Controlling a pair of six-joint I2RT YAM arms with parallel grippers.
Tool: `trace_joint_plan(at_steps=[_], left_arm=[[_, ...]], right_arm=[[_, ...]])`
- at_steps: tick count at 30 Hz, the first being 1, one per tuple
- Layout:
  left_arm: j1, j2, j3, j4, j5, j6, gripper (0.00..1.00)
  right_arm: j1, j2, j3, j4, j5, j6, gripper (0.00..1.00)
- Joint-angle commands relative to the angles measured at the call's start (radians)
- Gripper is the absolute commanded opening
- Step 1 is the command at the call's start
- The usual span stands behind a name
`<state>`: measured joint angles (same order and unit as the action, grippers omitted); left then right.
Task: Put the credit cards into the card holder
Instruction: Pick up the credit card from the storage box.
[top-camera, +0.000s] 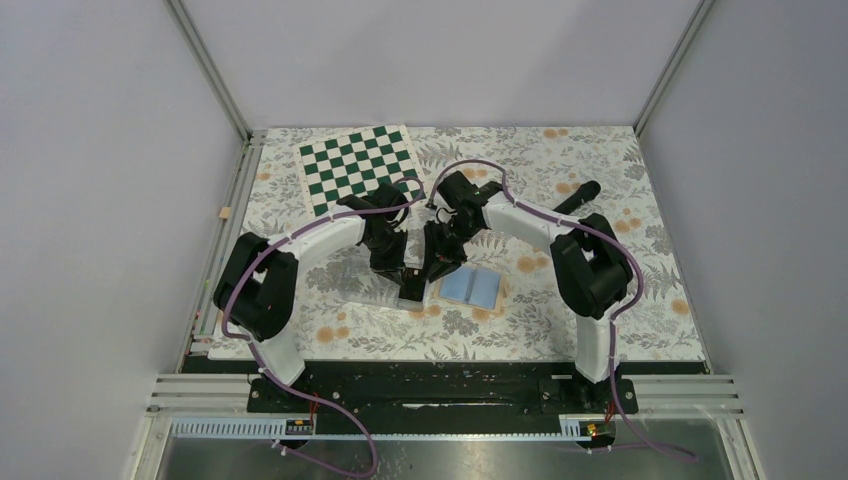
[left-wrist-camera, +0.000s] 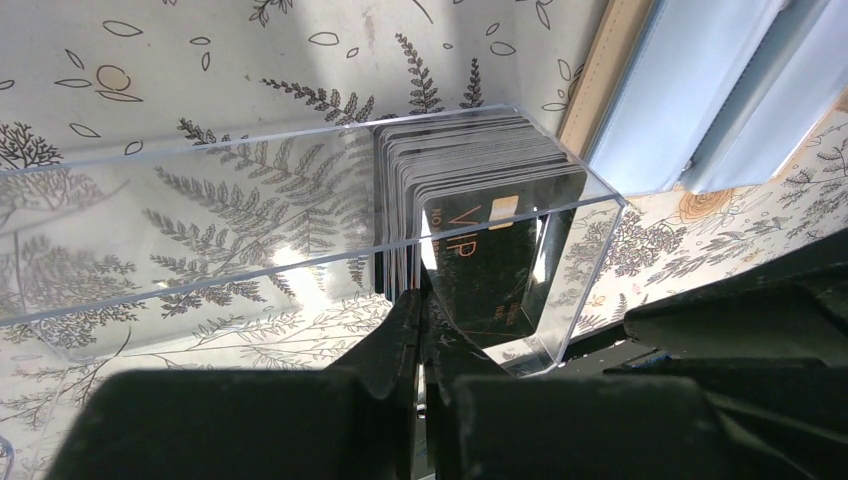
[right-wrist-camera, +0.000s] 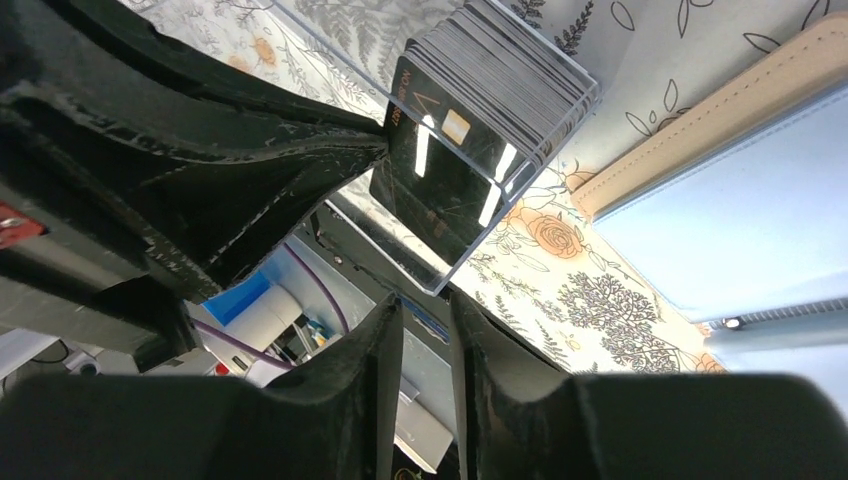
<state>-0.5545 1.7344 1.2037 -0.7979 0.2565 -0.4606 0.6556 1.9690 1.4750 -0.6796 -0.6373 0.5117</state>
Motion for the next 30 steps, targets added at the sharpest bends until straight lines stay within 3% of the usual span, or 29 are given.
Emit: trace_joint_plan(at_steps=[1, 14, 30], left_arm=[[-0.005, -0.022, 0.005, 0.028, 0.026, -0.003, 0.0], [-0.007, -0.041, 0.045, 0.028, 0.067, 0.003, 0.0], [-0.044, -0.03, 0.099, -0.047, -0.013, 0.049, 0.0]], right_arm=[[0.004, 0.03, -0.004, -0.037, -0.014, -0.023, 0.28], [0.004, 0.062, -0.003, -0.035, -0.039, -0.026, 0.07], [0.003, 0.068, -0.004, -0.036, -0.047, -0.026, 0.05]])
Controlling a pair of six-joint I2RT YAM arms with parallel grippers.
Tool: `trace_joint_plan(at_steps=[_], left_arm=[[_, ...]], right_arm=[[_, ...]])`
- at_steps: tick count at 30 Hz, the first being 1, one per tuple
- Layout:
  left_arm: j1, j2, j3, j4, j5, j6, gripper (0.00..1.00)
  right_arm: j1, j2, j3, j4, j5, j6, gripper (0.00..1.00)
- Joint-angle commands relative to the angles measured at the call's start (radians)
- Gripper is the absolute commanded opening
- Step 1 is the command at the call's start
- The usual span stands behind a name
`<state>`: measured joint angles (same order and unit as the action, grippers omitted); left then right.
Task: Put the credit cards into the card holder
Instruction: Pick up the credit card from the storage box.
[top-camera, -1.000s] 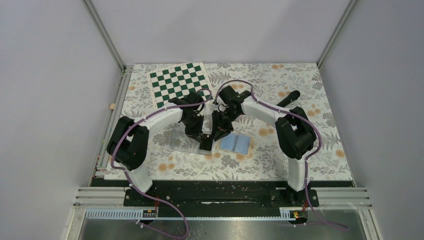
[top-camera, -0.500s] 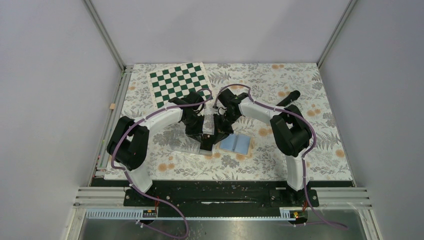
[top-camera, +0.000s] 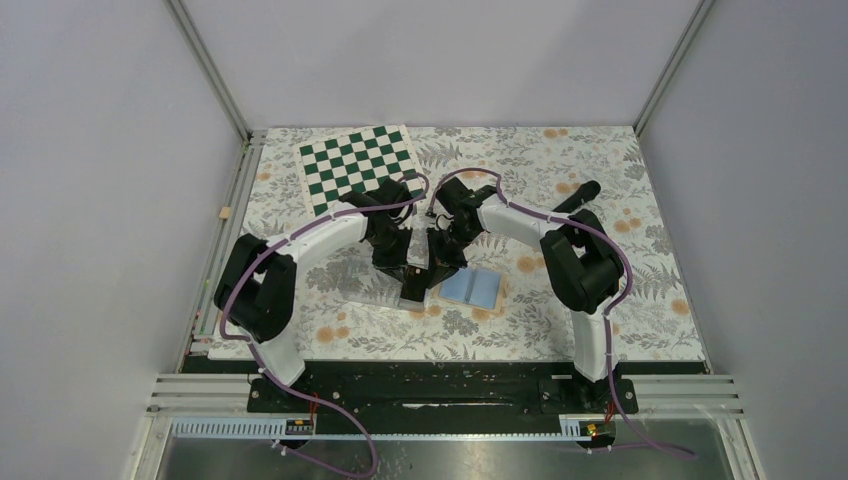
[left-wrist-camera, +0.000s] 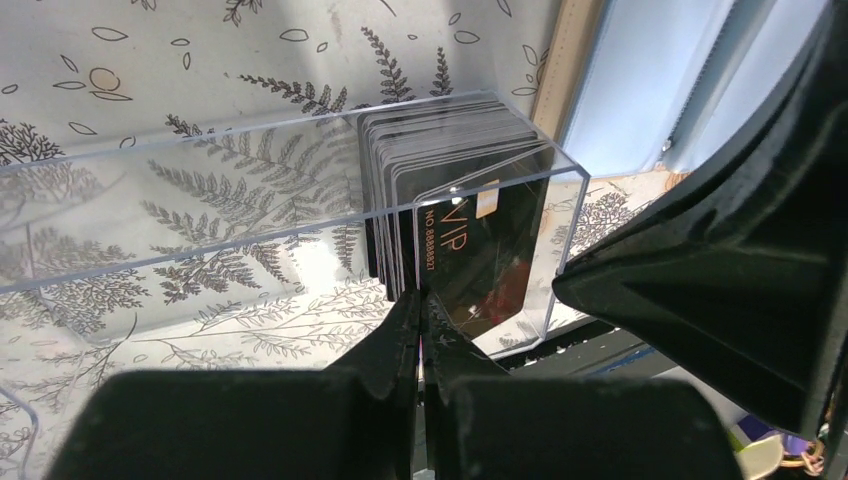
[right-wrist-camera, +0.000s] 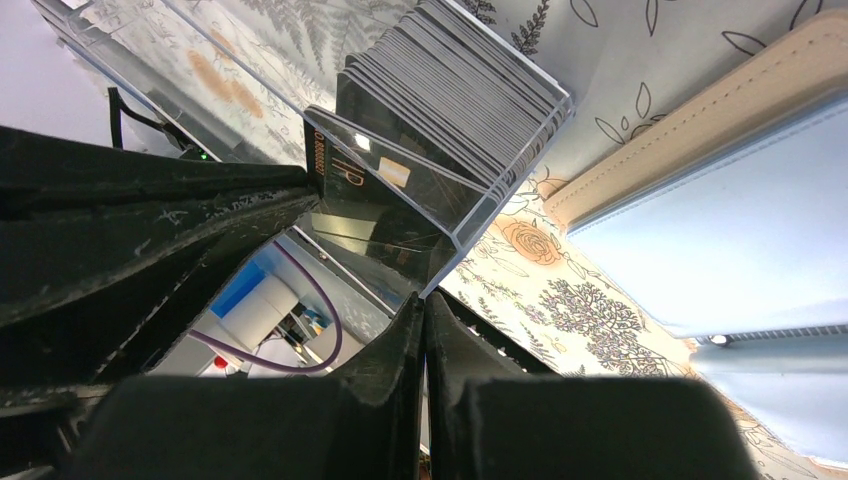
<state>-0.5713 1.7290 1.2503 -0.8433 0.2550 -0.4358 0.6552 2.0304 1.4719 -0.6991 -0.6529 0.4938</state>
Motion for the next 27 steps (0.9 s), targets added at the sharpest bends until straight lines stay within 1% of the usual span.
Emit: trace_joint_plan(at_steps=[1, 20, 27], left_arm=[[-0.03, -0.019, 0.052, -0.001, -0.013, 0.025, 0.0], [-0.072, 0.022, 0.082, -0.021, -0.04, 0.041, 0.04], [-0.079, 0.034, 0.087, -0.022, -0.041, 0.045, 0.09]], right_arm=[[0.004, 0.008, -0.002, -0.016, -0.031, -0.007, 0.05], [0.003, 0.005, -0.008, -0.017, -0.034, -0.01, 0.05], [0.004, 0.001, -0.012, -0.016, -0.033, -0.012, 0.05]])
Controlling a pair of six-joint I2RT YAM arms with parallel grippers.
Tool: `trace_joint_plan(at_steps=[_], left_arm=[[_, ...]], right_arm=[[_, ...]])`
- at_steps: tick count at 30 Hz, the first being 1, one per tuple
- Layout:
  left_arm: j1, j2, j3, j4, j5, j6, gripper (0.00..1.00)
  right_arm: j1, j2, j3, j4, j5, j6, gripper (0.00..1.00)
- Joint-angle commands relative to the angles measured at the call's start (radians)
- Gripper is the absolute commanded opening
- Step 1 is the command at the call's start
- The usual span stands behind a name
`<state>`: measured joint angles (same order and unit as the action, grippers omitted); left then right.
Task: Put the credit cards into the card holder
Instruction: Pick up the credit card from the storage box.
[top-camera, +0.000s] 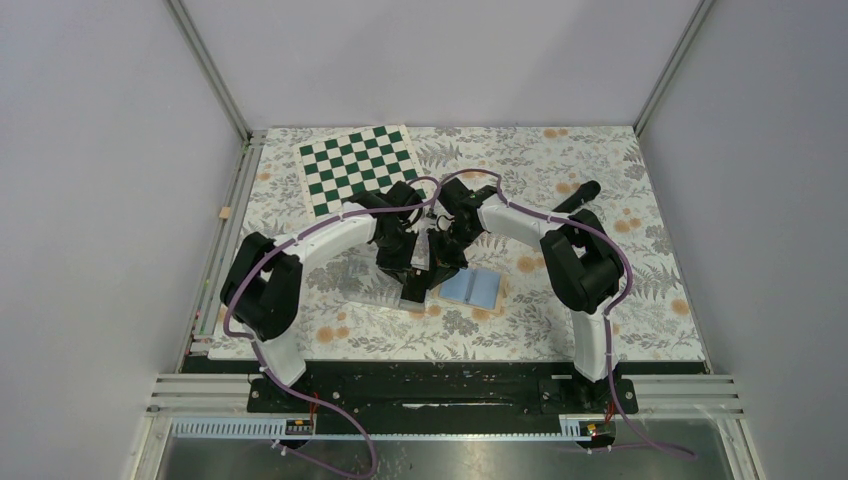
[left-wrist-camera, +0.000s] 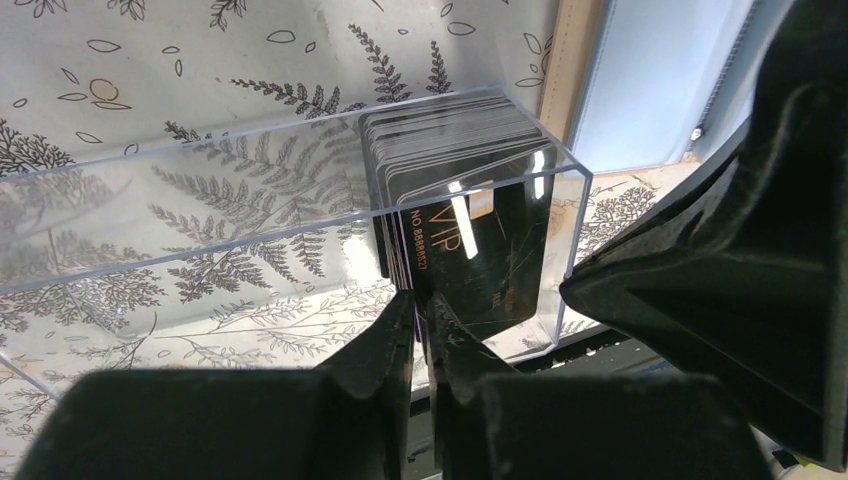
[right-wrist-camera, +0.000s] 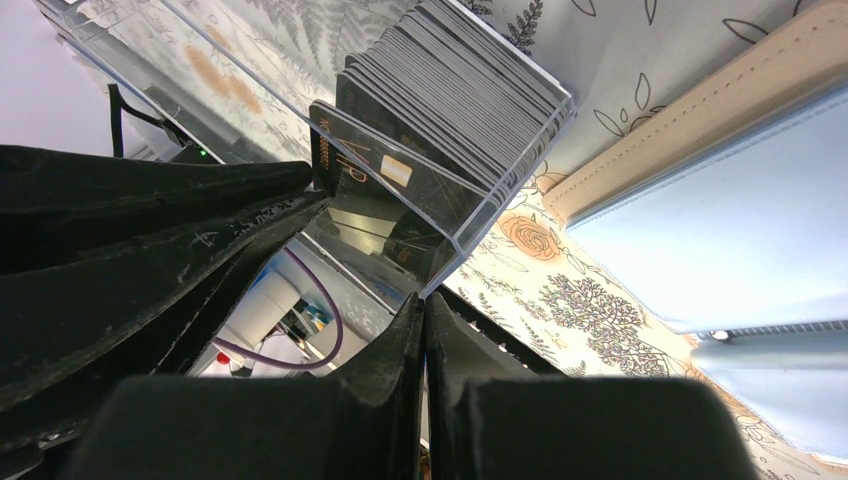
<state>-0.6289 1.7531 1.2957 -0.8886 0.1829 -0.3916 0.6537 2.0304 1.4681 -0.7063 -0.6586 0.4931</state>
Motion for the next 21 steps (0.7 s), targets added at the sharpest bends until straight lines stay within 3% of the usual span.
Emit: trace_joint_plan(at_steps=[1, 21], left_arm=[[-0.022, 0.01, 0.042, 0.024, 0.032, 0.0, 0.1], [-0.029, 0.024, 0.061, 0.025, 0.054, 0.0, 0.2]], right_arm=[[0.005, 0.001, -0.008, -0.009, -0.028, -0.011, 0.05], [0.005, 0.001, -0.011, -0.009, -0.031, -0.01, 0.05]])
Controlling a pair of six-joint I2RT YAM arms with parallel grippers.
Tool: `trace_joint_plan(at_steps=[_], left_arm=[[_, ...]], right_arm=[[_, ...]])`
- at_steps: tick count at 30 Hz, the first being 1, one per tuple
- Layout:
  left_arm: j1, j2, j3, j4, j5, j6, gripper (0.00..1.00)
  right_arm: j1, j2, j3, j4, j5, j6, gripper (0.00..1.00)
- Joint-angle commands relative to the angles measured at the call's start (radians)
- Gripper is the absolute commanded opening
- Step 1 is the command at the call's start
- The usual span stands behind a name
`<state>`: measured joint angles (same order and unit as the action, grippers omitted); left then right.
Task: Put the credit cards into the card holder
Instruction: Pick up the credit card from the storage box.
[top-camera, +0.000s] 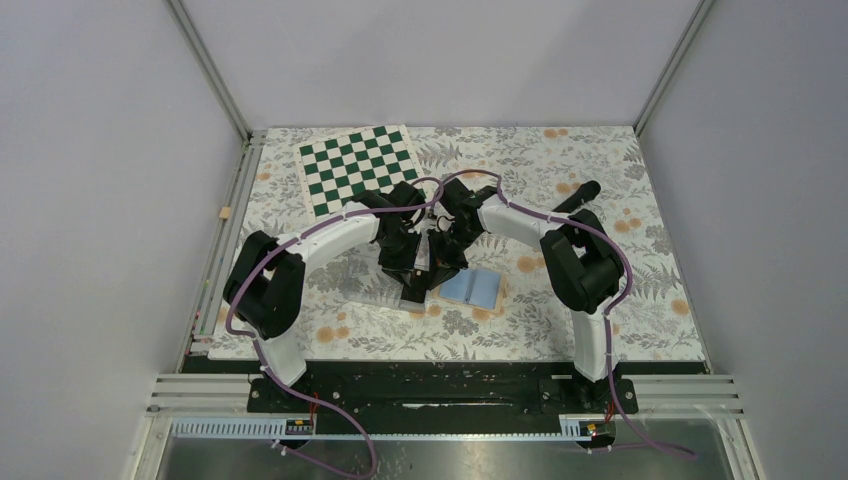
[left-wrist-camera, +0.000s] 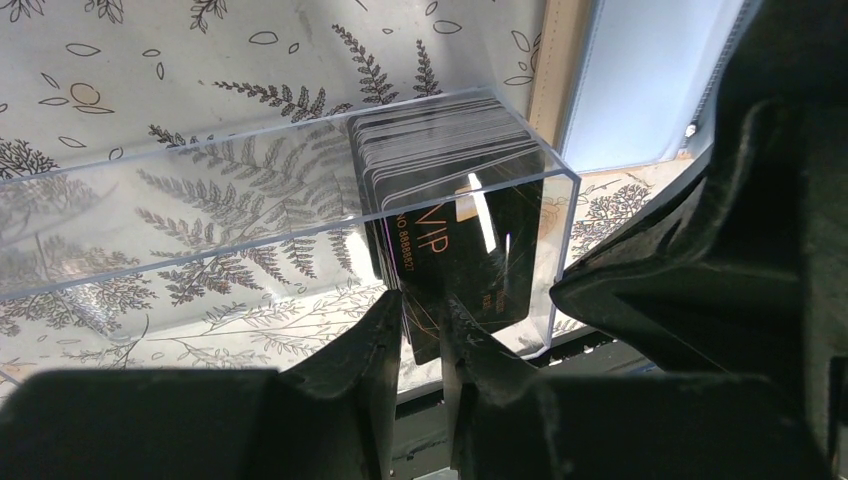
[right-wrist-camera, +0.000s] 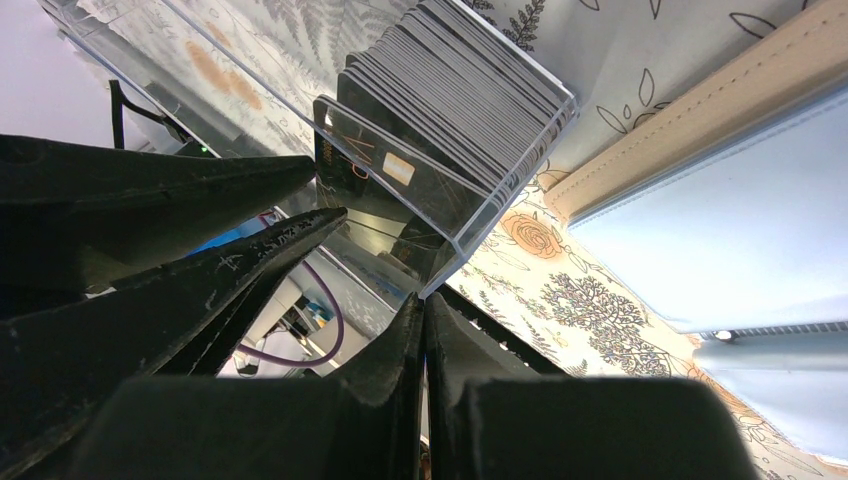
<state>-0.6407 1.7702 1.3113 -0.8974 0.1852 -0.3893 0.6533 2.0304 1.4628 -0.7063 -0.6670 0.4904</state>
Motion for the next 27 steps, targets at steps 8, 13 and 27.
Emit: trace_joint_plan(at_steps=[8, 13, 27], left_arm=[[-0.022, 0.025, 0.042, 0.033, 0.051, 0.001, 0.19], [-0.024, 0.03, 0.038, 0.035, 0.048, -0.003, 0.21], [-0.025, 0.007, 0.041, 0.033, 0.044, -0.008, 0.04]], right_arm=[[0.006, 0.002, -0.007, -0.009, -0.023, -0.009, 0.05], [0.006, 0.002, -0.012, -0.009, -0.022, -0.009, 0.05], [0.006, 0.004, -0.009, -0.01, -0.025, -0.009, 0.05]])
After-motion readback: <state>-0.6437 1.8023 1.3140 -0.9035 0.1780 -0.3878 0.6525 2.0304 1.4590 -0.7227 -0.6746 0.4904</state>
